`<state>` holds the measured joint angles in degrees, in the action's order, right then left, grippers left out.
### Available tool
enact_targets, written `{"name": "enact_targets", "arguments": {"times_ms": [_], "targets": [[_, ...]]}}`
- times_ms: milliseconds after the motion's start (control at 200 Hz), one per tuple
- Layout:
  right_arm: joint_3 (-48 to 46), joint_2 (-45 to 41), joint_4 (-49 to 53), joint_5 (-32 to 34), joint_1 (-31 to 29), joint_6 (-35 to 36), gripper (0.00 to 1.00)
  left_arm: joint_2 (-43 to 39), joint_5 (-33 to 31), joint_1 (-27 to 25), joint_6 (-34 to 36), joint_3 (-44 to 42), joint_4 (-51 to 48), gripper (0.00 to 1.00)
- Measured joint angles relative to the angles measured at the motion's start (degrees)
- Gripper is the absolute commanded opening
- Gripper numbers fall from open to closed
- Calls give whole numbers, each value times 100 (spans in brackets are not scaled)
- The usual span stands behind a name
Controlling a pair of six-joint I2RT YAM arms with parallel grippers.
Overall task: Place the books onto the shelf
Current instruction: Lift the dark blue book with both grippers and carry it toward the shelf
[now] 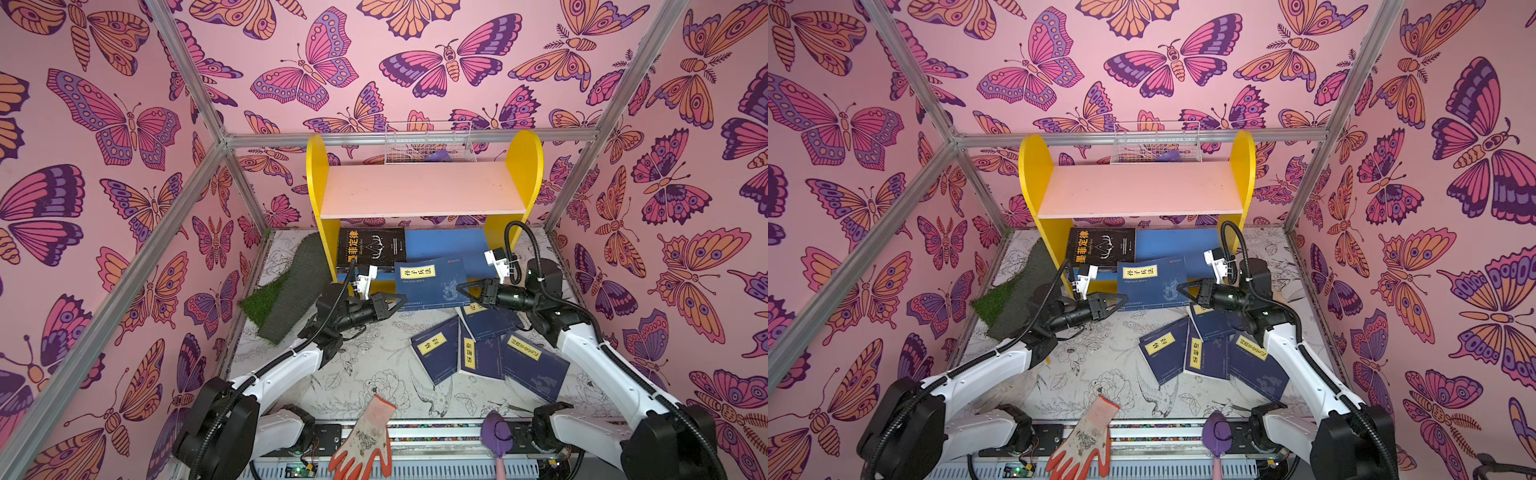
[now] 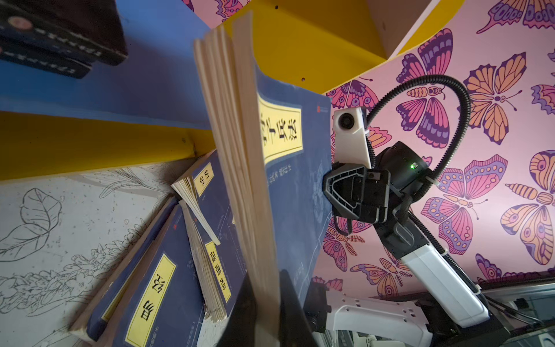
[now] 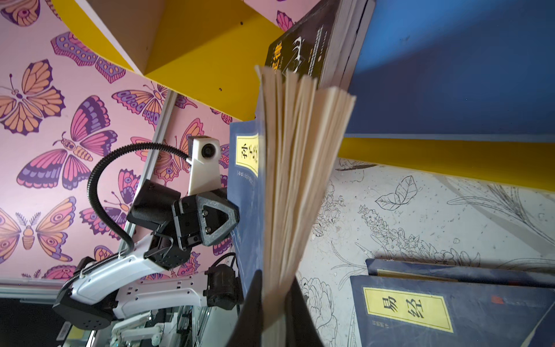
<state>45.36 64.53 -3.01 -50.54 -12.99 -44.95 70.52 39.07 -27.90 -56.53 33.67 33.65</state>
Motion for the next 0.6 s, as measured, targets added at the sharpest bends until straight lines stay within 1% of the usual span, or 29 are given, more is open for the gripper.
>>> {"name": "enact_targets", "arguments": {"times_ms": [40, 90, 140, 250, 306, 381, 461, 541, 601], "targets": [[-48, 0, -146, 39, -2, -98, 40, 57, -68, -79, -13, 11, 72, 0], [-177, -2, -411, 81, -11, -315, 44, 114, -197, -179, -57, 2, 181, 0], [-339, -2, -688, 118, -15, -479, 45, 149, -319, -243, -105, -61, 422, 0], [-730, -2, -1322, 155, -24, -975, 43, 168, -627, -326, -343, -376, 1145, 0], [-872, -2, -1585, 166, -28, -1185, 40, 177, -796, -330, -437, -498, 1412, 0], [-944, -2, -1823, 188, -28, -1377, 32, 195, -981, -330, -507, -551, 1617, 0], [-944, -7, -2006, 216, -28, -1469, 20, 262, -1093, -339, -514, -540, 1801, 0], [-940, -15, -2059, 273, -28, -1515, 11, 369, -1187, -391, -505, -527, 1845, 0], [-938, -15, -2055, 295, -28, -1537, 7, 417, -1241, -428, -466, -520, 1808, 0]]}}
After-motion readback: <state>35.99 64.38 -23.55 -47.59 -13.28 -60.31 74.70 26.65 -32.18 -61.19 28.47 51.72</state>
